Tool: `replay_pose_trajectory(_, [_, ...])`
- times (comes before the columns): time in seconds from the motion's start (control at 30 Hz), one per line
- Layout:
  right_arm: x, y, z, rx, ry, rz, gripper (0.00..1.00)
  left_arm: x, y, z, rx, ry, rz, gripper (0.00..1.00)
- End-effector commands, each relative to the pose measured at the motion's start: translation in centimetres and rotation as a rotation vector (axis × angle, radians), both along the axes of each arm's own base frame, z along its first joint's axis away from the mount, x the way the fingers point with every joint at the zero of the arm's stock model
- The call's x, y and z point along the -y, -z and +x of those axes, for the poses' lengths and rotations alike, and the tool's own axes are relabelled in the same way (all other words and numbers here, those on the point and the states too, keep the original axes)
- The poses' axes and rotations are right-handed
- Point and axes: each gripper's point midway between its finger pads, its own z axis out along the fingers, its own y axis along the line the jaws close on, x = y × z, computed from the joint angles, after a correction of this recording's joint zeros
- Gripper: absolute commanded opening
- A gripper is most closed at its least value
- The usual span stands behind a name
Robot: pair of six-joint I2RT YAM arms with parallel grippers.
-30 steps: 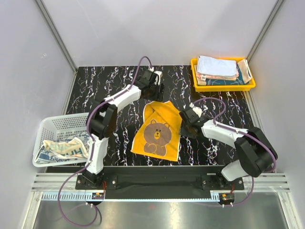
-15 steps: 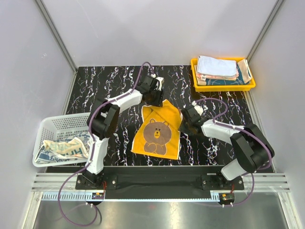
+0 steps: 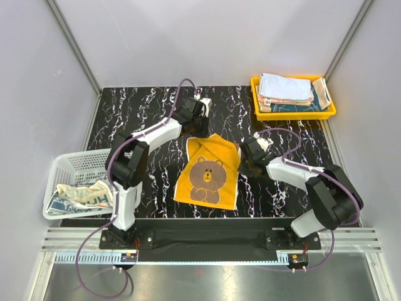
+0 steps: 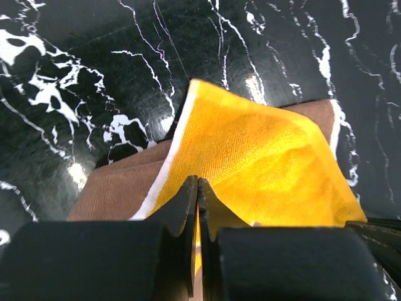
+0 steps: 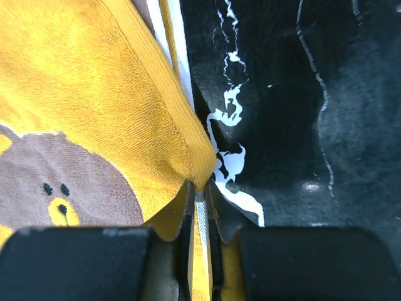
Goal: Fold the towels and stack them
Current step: Flatten out the crumpled towel
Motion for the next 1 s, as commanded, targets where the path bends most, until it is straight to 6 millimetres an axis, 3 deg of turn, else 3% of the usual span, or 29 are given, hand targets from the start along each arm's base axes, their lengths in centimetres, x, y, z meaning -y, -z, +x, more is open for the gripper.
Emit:
replay_pose_trajectory(0.0, [0.9,-2.8,1.2,0.082,0.015,-0.023,0.05,-0.3,-3.5,0.5,0.086,-0.029,-0.025,0.01])
replay_pose_trajectory(0.2, [2.9,-4.6,0.7,0.128,0.021,-0.097,0.03,-1.1,-4.5,-0.2,0.087,-0.058,-0.019,0.00])
replay_pose_trajectory(0.4, [3.1,-7.1,0.7,0.172,-0.021,-0.115,0.03,-2.9,-7.1,-2.2,0.098,-0.132,-0.047,0.00])
replay_pose_trajectory(0.43, [3.3,-7.5,0.7,0.184,-0.025,-0.116,0.04,-3.8,-6.1,-2.9,0.081,-0.157,-0.022,0.00])
replay_pose_trajectory(0.5, [3.7,-7.2,0.3,0.182,-0.025,-0.131,0.04,-4.6,-6.7,-4.3,0.071,-0.189,-0.040,0.00])
replay_pose_trajectory(0.53, [3.8,-7.3,0.2,0.186,-0.028,-0.132,0.04,-4.8,-6.5,-5.0,0.059,-0.197,-0.049,0.00])
replay_pose_trajectory(0.57, [3.9,-7.1,0.0,0.182,-0.031,-0.136,0.04,-5.4,-4.8,-6.4,0.022,-0.211,-0.043,0.00])
replay_pose_trajectory(0.67, [3.7,-5.6,-0.9,0.154,-0.051,-0.117,0.03,-6.2,-4.6,-7.5,0.035,-0.238,-0.071,0.00])
replay_pose_trajectory(0.7, [3.6,-5.2,-1.1,0.145,-0.052,-0.109,0.03,-5.9,-5.1,-7.3,0.048,-0.232,-0.083,0.03])
replay_pose_trajectory(0.73, [3.6,-4.4,-1.3,0.124,-0.054,-0.110,0.03,-5.6,-5.1,-7.0,0.048,-0.226,-0.083,0.22])
replay_pose_trajectory(0.77, [3.5,-4.1,-1.3,0.121,-0.047,-0.104,0.02,-5.4,-5.3,-6.7,0.051,-0.213,-0.075,0.31])
replay_pose_trajectory(0.8, [3.6,-3.5,-1.6,0.105,-0.049,-0.107,0.02,-4.5,-7.1,-5.3,0.088,-0.203,-0.099,0.38])
replay_pose_trajectory(0.87, [3.5,-2.9,-1.6,0.093,-0.047,-0.106,0.02,-3.5,-6.6,-3.8,0.099,-0.171,-0.083,0.52])
replay_pose_trajectory(0.93, [3.4,-3.0,-1.6,0.095,-0.048,-0.106,0.02,-2.2,-8.3,-1.9,0.143,-0.142,-0.100,0.53])
replay_pose_trajectory(0.97, [3.4,-3.2,-1.4,0.102,-0.043,-0.103,0.02,-2.0,-6.2,-1.3,0.117,-0.120,-0.052,0.54])
